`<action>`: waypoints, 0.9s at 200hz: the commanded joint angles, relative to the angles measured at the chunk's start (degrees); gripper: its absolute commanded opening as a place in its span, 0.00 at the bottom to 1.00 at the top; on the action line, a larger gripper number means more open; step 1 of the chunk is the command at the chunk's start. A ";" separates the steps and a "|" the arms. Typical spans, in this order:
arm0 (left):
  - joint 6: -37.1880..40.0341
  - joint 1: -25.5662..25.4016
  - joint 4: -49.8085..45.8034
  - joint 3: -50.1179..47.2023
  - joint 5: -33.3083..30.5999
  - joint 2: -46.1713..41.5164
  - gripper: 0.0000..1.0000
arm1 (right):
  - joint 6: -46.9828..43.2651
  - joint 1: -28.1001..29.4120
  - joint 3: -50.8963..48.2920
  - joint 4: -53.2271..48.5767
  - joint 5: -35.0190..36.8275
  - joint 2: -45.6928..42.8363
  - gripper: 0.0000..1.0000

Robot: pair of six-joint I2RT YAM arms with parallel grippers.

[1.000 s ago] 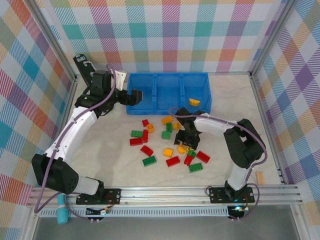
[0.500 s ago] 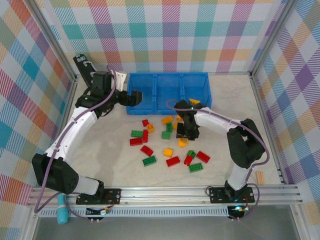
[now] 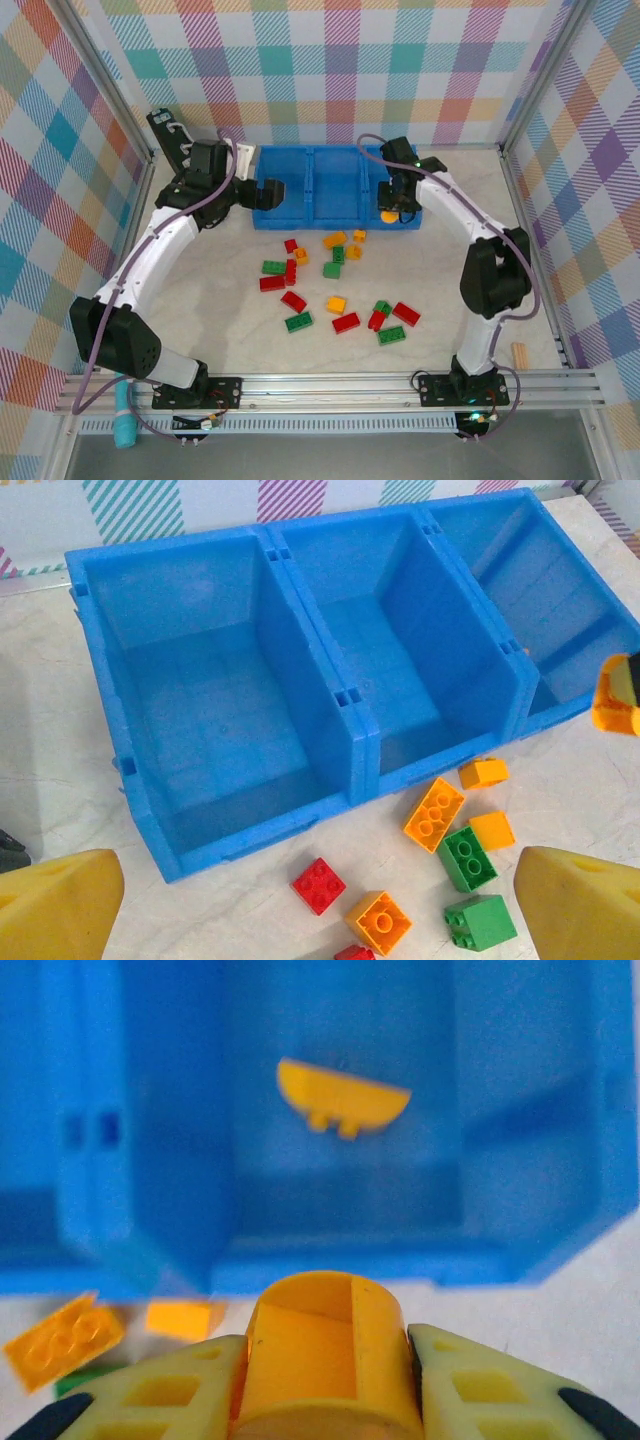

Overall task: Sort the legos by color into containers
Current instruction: Place the lego in the container.

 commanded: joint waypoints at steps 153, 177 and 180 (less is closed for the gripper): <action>0.82 -0.69 -1.54 6.04 -0.31 5.69 1.00 | -9.59 -3.38 25.44 1.89 4.88 16.99 0.70; 1.10 -0.69 -0.93 5.59 0.10 5.53 1.00 | -5.60 -3.33 13.11 -1.84 3.36 5.90 0.72; 1.17 -0.69 -0.82 5.50 0.07 5.46 1.00 | -4.96 -3.37 11.84 -2.26 3.17 4.85 0.72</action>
